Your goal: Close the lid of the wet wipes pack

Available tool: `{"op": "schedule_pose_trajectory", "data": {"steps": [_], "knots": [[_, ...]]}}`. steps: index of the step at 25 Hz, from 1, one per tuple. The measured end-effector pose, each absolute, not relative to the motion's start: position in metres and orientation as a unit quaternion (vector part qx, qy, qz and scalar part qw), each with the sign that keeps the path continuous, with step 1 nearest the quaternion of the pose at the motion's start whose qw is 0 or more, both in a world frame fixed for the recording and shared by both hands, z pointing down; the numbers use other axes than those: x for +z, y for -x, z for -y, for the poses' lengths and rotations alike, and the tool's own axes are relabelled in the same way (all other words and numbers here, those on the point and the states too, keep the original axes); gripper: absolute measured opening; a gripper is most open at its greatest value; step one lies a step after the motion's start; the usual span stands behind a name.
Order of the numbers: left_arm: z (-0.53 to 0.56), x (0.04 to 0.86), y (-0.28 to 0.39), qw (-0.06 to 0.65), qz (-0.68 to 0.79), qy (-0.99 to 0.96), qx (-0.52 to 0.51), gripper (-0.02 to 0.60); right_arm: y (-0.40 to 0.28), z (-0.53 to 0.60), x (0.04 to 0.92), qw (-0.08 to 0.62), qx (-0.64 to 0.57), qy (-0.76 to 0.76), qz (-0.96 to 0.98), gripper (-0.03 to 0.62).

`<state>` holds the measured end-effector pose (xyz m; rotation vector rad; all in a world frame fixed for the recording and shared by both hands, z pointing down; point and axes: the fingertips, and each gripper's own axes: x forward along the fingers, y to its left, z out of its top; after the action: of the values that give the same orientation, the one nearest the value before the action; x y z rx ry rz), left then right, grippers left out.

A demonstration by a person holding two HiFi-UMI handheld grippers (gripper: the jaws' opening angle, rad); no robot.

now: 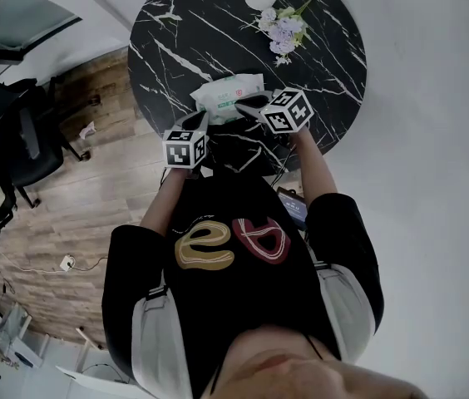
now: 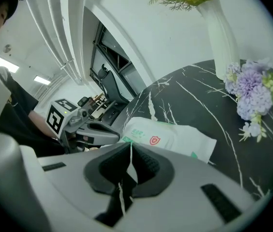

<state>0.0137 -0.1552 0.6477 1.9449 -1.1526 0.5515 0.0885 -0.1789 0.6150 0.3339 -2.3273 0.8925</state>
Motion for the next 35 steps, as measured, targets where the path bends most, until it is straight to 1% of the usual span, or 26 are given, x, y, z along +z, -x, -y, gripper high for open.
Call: {"op": "schedule_pose_trajectory", "data": {"steps": [10,21,35], "knots": [[0.153,0.641,-0.014,0.391,0.457,-0.77,0.21,0.018,-0.079,0.177,0.625,0.303,0.345,-0.167,0.872,0.015],[0.152,0.639,-0.009,0.389,0.459,-0.771,0.209,0.018,-0.078,0.176,0.635,0.338,0.343,-0.191,0.855,0.012],[0.156,0.642,-0.01,0.39,0.444,-0.778,0.212,0.018,-0.077,0.18,0.64,0.329,0.394,-0.227,0.828,0.011]]}}
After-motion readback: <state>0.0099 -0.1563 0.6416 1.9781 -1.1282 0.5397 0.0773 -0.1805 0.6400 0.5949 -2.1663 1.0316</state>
